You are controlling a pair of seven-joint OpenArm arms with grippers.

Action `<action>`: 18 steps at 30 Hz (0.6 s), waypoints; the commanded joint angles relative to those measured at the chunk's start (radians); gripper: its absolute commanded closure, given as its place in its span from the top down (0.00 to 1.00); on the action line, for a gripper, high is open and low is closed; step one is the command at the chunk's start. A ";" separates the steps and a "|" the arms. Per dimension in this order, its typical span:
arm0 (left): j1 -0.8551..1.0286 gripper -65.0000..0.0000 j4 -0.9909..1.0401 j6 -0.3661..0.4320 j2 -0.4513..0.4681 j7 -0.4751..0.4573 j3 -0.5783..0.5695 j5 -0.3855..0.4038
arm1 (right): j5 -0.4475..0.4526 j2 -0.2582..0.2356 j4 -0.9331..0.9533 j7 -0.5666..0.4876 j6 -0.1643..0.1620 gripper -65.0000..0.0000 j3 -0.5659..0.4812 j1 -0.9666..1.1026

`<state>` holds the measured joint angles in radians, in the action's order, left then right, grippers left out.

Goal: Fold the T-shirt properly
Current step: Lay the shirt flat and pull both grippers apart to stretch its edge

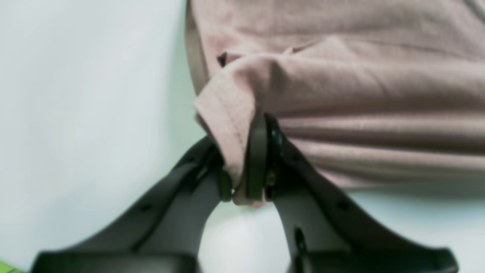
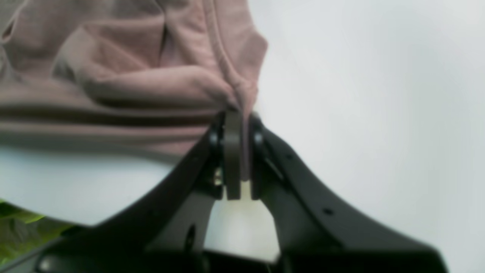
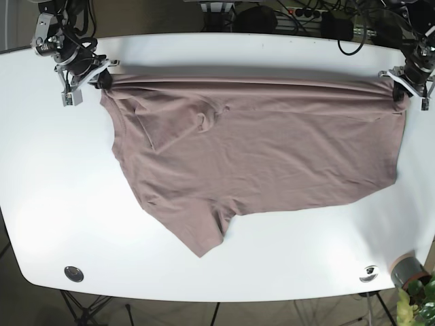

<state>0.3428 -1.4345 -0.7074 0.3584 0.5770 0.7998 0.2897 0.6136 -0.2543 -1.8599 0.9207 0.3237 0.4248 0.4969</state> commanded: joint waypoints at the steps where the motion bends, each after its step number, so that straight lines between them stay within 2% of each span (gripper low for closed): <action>1: 0.031 0.06 -0.042 0.009 0.026 -0.018 0.013 0.004 | 0.001 -0.013 -0.030 -0.015 -0.002 0.03 0.012 0.027; 4: 0.054 0.06 -0.047 0.009 0.026 -0.018 0.013 0.004 | 0.002 -0.012 -0.030 -0.015 -0.002 0.04 0.012 0.059; 6: 0.065 0.11 -0.045 0.009 0.027 -0.018 0.014 0.004 | 0.002 0.003 -0.030 -0.015 -0.002 0.04 0.012 0.070; 7: 0.066 0.15 -0.045 0.009 0.027 -0.018 0.014 0.004 | -0.002 0.013 -0.030 -0.015 -0.002 0.04 0.012 0.073; 10: 0.075 0.34 -0.047 0.009 0.027 -0.018 0.014 0.004 | -0.005 0.025 -0.030 -0.015 -0.005 0.09 0.012 0.082; 13: 0.075 0.54 -0.048 0.009 0.027 -0.018 0.014 0.004 | -0.005 0.029 -0.042 -0.015 -0.007 0.32 0.013 0.088; 14: 0.074 0.57 -0.050 0.009 0.027 -0.018 0.014 0.004 | -0.007 0.029 -0.054 -0.015 -0.008 0.40 0.013 0.088; 16: 0.074 0.58 -0.053 0.009 0.027 -0.018 0.014 0.007 | -0.007 0.031 -0.080 -0.015 -0.008 0.54 0.013 0.090; 18: 0.072 0.58 -0.053 0.009 0.029 -0.018 0.014 0.023 | -0.005 0.040 -0.102 -0.015 -0.007 0.60 0.013 0.085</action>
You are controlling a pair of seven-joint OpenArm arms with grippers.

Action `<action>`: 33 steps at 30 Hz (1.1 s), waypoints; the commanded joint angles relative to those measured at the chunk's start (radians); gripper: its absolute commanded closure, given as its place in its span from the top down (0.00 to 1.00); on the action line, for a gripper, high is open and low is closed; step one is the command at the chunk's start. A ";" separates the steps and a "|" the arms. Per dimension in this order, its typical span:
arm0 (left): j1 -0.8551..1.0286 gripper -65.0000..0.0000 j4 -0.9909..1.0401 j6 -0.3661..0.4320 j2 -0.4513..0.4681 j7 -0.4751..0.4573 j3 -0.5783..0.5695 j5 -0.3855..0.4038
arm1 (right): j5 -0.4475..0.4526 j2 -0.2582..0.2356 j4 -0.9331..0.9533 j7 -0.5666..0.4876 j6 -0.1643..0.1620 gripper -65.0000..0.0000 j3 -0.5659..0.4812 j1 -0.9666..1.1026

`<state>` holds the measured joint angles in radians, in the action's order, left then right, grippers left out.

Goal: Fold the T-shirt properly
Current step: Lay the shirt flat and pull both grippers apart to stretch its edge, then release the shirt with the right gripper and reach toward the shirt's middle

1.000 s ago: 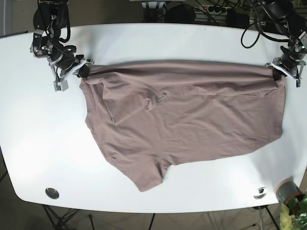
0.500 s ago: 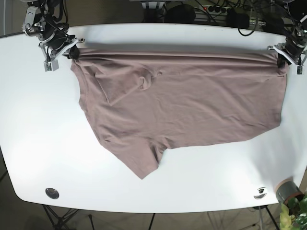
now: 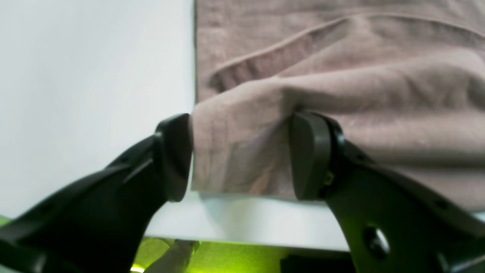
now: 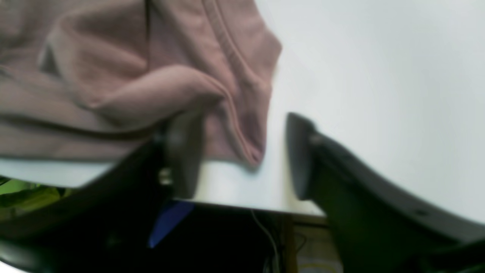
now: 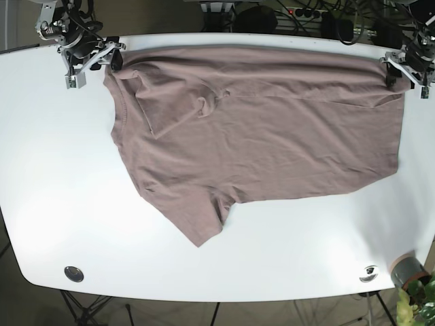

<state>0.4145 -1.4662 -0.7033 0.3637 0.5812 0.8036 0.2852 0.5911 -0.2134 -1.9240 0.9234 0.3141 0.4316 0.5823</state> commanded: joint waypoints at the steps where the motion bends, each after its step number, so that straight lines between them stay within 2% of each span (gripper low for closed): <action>1: 0.001 0.58 -0.021 0.005 0.025 -0.022 0.012 0.049 | 0.017 0.002 -0.045 -0.017 0.004 0.59 0.006 -0.005; 5: -0.001 0.58 -0.040 0.005 0.028 -0.022 0.059 0.148 | 0.023 0.001 -0.048 -0.017 0.006 0.56 -0.003 -0.055; 8: -0.001 0.58 -0.080 0.005 0.028 -0.022 0.064 0.184 | 0.023 0.001 -0.047 -0.017 0.007 0.55 -0.006 -0.095; 18: -0.035 0.58 -0.109 0.005 0.025 -0.022 -0.002 0.179 | 0.017 0.006 0.028 -0.013 0.001 0.55 -0.218 -0.313; 25: -0.036 0.58 -0.106 0.005 0.024 -0.022 -0.008 0.179 | 0.016 0.009 0.188 -0.013 0.001 0.55 -0.284 -0.451; 33: -0.047 0.58 -0.104 0.005 0.025 -0.022 -0.026 0.179 | 0.016 0.004 0.298 -0.013 0.003 0.55 -0.294 -0.528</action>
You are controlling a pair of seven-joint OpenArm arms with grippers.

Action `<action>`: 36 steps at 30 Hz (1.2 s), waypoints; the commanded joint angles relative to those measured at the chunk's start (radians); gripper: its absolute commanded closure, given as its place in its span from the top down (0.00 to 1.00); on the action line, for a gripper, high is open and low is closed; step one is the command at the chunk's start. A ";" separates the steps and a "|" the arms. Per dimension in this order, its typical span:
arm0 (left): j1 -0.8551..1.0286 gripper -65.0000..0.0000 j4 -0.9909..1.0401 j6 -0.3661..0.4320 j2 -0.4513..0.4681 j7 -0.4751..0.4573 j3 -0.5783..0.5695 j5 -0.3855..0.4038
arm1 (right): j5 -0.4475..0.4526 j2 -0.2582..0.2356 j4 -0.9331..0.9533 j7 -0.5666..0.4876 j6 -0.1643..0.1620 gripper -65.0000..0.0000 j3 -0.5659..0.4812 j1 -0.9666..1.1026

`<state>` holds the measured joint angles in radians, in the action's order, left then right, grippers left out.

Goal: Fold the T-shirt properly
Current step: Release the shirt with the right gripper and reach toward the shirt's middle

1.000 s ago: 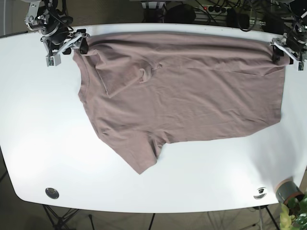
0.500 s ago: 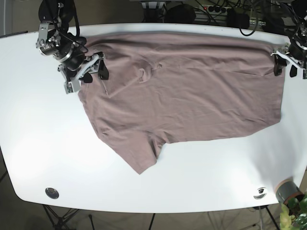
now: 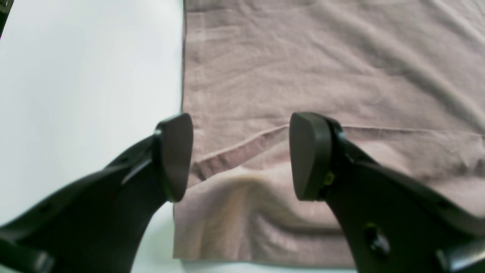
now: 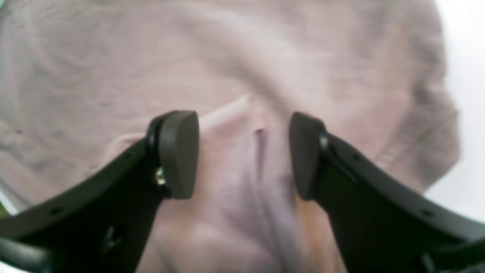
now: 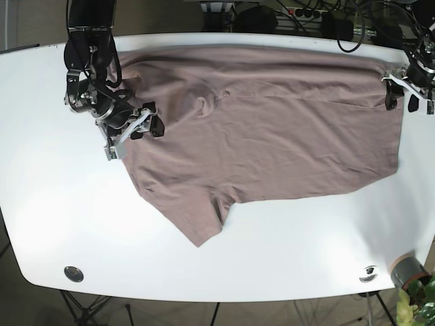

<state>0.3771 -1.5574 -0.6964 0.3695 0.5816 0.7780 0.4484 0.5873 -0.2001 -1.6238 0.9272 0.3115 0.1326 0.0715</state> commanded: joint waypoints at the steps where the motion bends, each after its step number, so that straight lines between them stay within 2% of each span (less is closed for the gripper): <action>1: -0.019 0.58 -0.013 -0.002 0.020 -0.022 -0.005 0.016 | 0.020 -0.008 0.006 -0.017 0.005 0.55 0.005 -0.019; 8: -0.040 0.58 -0.013 -0.002 0.016 -0.022 -0.021 -0.064 | 0.023 -0.003 0.049 -0.017 0.004 0.55 -0.046 -0.045; 13: -0.054 0.58 -0.013 -0.002 0.016 -0.022 -0.022 -0.073 | 0.027 0.009 0.047 -0.017 0.004 0.54 -0.081 -0.043; 16: -0.060 0.58 0.005 -0.002 0.016 -0.022 -0.021 -0.075 | 0.021 0.024 0.053 -0.017 0.004 0.47 -0.081 -0.034; 26: -0.062 0.58 0.041 -0.002 0.016 -0.022 -0.021 -0.076 | 0.021 0.029 0.047 -0.017 0.002 0.04 -0.084 -0.029; 36: -0.062 0.58 0.041 -0.002 0.016 -0.022 -0.021 -0.076 | 0.027 0.029 -0.092 -0.017 0.004 0.04 -0.080 -0.008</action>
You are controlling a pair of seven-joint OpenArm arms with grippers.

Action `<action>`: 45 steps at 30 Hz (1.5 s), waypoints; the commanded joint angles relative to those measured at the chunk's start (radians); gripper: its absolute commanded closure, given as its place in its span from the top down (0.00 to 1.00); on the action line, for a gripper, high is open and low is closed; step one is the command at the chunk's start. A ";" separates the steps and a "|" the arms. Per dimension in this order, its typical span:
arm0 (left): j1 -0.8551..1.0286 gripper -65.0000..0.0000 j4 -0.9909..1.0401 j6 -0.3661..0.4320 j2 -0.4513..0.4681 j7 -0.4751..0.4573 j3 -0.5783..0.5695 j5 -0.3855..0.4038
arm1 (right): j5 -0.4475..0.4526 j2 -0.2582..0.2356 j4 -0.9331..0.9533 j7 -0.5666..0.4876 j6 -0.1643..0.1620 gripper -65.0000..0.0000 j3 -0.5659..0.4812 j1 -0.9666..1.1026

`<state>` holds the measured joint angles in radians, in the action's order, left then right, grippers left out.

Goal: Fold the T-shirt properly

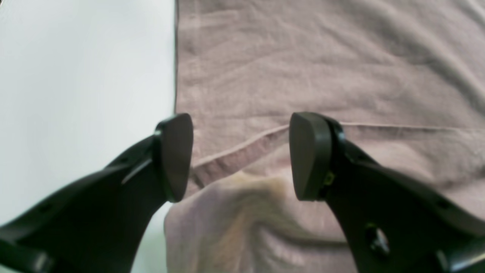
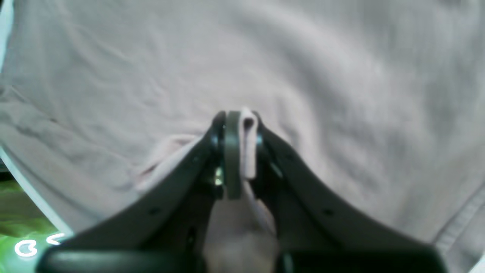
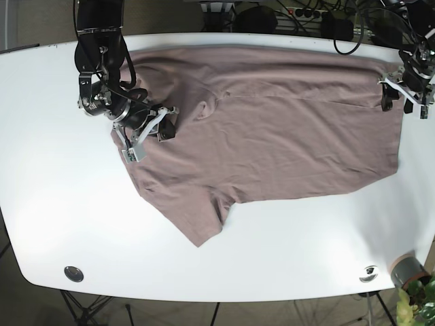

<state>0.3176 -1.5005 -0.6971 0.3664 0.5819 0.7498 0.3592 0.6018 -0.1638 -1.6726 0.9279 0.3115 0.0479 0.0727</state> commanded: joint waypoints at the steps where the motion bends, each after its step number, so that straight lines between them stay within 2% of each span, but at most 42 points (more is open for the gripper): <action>1: -0.002 0.58 -0.015 -0.001 0.019 -0.023 0.007 0.013 | 0.013 -0.007 -0.056 -0.017 0.004 0.04 0.005 -0.009; 8: -0.002 0.58 -0.015 -0.001 0.019 -0.023 0.007 0.013 | 0.007 -0.007 -0.051 -0.022 0.004 0.04 0.007 -0.040; 19: -0.002 0.58 -0.015 -0.001 0.019 -0.023 0.007 0.011 | 0.005 -0.013 0.068 -0.022 0.007 0.04 0.042 -0.146; 20: -0.002 0.58 -0.015 -0.001 0.019 -0.023 0.007 0.011 | 0.005 -0.013 0.082 -0.020 0.005 0.06 0.042 -0.152; 22: -0.001 0.58 -0.015 -0.001 0.021 -0.023 0.007 0.011 | 0.005 -0.013 0.098 -0.019 0.002 0.16 0.045 -0.158; 25: -0.001 0.58 -0.015 -0.001 0.023 -0.023 0.009 0.011 | 0.005 -0.015 0.099 -0.019 0.002 0.48 0.048 -0.153; 27: -0.001 0.58 -0.015 -0.001 0.023 -0.023 0.010 0.011 | 0.005 -0.018 0.099 -0.019 0.002 0.61 0.050 -0.150; 28: -0.001 0.58 -0.015 -0.001 0.023 -0.023 0.010 0.011 | 0.005 -0.035 0.098 -0.019 0.002 0.69 0.050 -0.150; 29: -0.001 0.58 -0.015 -0.001 0.023 -0.023 0.010 0.011 | 0.005 -0.041 0.098 -0.019 0.002 0.72 0.050 -0.150; 34: -0.001 0.58 -0.013 -0.001 0.024 -0.023 0.006 0.011 | 0.013 -0.078 0.090 -0.017 0.002 0.73 0.050 -0.130; 38: 0.005 0.58 -0.041 -0.001 0.024 0.008 -0.013 0.021 | 0.014 -0.105 -0.045 -0.017 0.002 0.73 0.050 -0.049; 41: 0.010 0.58 -0.079 -0.001 0.018 0.049 -0.011 0.021 | 0.007 -0.109 -0.166 -0.017 0.002 0.73 0.053 0.040; 45: 0.045 0.58 -0.099 -0.001 -0.016 0.056 0.020 0.019 | 0.010 -0.098 -0.248 -0.017 0.002 0.73 0.114 0.160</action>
<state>0.3515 -1.5772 -0.6971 0.3462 0.6460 0.7490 0.3695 0.6128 -0.2569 -1.8767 0.9253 0.3164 0.1280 0.2073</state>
